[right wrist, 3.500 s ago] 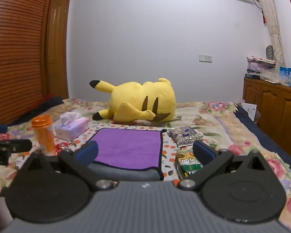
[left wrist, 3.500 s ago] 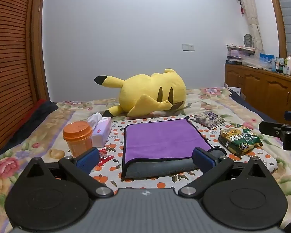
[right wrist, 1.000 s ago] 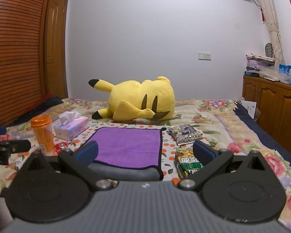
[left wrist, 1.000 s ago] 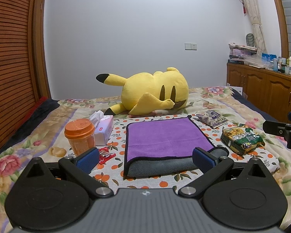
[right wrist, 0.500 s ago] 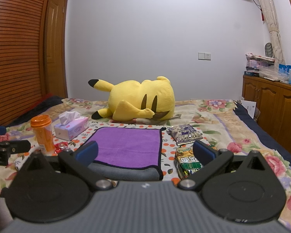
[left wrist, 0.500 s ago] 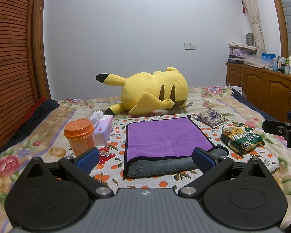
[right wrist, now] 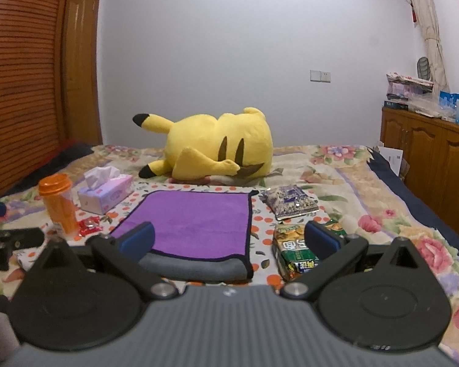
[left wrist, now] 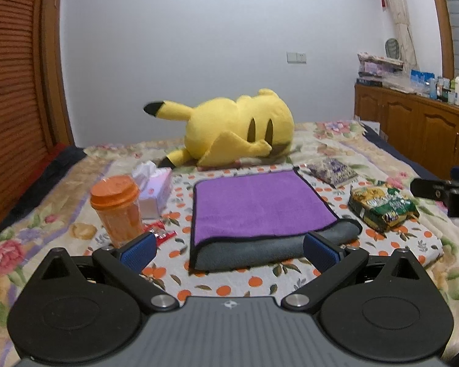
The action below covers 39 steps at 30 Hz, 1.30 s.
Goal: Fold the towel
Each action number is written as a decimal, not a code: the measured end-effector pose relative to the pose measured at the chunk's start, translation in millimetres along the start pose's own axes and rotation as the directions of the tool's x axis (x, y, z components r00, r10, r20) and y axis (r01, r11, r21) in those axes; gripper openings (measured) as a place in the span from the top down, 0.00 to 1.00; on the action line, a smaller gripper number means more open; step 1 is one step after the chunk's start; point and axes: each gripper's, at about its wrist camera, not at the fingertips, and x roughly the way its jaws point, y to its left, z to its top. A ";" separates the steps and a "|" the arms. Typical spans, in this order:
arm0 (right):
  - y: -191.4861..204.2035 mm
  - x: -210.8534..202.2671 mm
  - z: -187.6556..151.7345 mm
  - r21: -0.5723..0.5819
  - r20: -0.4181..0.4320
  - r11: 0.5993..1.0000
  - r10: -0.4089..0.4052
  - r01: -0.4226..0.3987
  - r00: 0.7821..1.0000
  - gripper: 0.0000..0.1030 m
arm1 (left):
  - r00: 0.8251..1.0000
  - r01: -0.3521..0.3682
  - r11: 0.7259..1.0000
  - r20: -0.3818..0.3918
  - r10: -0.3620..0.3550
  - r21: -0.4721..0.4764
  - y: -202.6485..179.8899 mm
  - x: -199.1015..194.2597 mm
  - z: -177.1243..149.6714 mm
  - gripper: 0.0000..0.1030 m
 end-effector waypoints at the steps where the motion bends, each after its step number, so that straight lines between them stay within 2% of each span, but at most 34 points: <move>1: -1.4 3.2 0.7 0.000 -0.007 1.000 -0.007 0.007 1.000 0.00 | 1.000 0.003 1.000 -0.010 -0.003 0.005 -0.3 3.5 0.1 0.00; 7: -3.9 17.9 2.5 0.001 -0.055 1.000 -0.005 0.005 0.998 0.00 | 0.999 -0.003 1.000 -0.040 0.004 0.023 0.2 21.4 1.8 0.00; 16: -11.9 39.5 11.2 0.041 -0.089 0.998 0.041 -0.038 0.995 0.00 | 0.998 -0.002 1.000 -0.065 0.004 0.024 7.8 41.8 8.9 0.00; 24: -11.8 62.6 19.4 0.018 -0.105 0.999 0.051 -0.049 0.993 0.00 | 0.995 0.012 1.000 -0.094 -0.010 0.023 16.6 62.5 13.3 0.00; 39: -10.2 111.9 2.3 -0.042 -0.196 0.997 0.052 -0.061 0.979 0.03 | 0.985 0.063 0.997 -0.165 -0.057 0.035 30.9 113.0 20.4 0.02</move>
